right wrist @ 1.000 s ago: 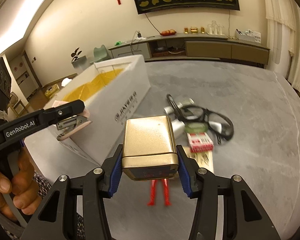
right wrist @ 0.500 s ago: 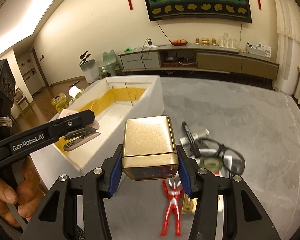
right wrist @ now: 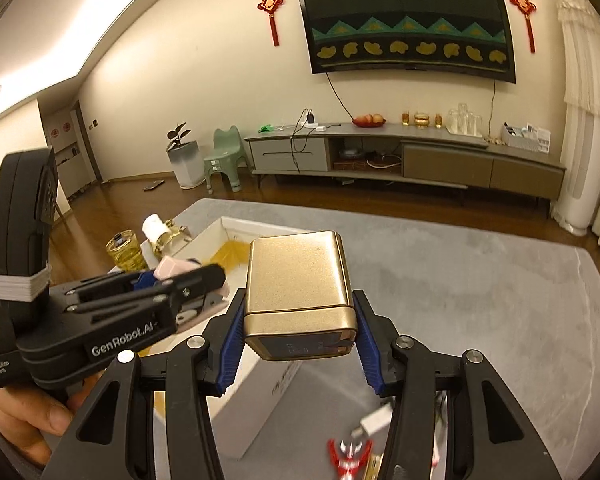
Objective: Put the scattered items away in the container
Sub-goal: 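Carry the pink stapler and gold box with both tools over the white box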
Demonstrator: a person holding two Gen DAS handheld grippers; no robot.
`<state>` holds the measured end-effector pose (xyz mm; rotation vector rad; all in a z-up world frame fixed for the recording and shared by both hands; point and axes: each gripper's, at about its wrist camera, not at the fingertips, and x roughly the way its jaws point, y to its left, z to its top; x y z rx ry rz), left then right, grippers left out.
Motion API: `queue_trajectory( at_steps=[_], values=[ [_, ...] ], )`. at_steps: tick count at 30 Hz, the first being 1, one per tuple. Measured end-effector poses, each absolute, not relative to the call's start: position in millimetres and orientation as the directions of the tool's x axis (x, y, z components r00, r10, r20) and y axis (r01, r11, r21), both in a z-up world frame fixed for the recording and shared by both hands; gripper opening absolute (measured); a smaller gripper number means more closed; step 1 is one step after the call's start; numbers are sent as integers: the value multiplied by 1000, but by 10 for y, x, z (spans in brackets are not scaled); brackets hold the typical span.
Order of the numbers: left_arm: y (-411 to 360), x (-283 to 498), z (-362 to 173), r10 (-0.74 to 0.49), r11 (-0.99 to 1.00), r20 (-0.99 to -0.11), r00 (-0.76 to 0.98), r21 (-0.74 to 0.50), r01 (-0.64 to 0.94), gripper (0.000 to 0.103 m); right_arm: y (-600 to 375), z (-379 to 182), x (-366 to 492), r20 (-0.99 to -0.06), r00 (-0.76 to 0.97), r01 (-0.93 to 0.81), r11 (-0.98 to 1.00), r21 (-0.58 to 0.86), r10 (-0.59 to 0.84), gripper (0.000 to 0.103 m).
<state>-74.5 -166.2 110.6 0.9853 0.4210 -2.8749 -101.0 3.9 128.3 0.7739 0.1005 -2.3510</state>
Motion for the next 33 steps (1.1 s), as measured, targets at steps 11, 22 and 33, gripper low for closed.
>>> queue_trajectory(
  at_steps=[11, 22, 33],
  values=[
    [-2309, -881, 1018, 26, -922, -616, -787, -319, 219, 27, -563, 1405, -1484, -559, -595, 644, -758, 99, -578, 51],
    [-2601, -1090, 905, -91, -911, -652, -753, -250, 327, 27, -727, 1229, -1563, -599, -561, 654, -749, 102, -571, 51],
    [-2634, -1415, 759, -195, -909, -695, -692, -137, 394, 27, -1011, 1265, -1731, -596, -568, 679, -732, 50, -568, 51]
  ],
)
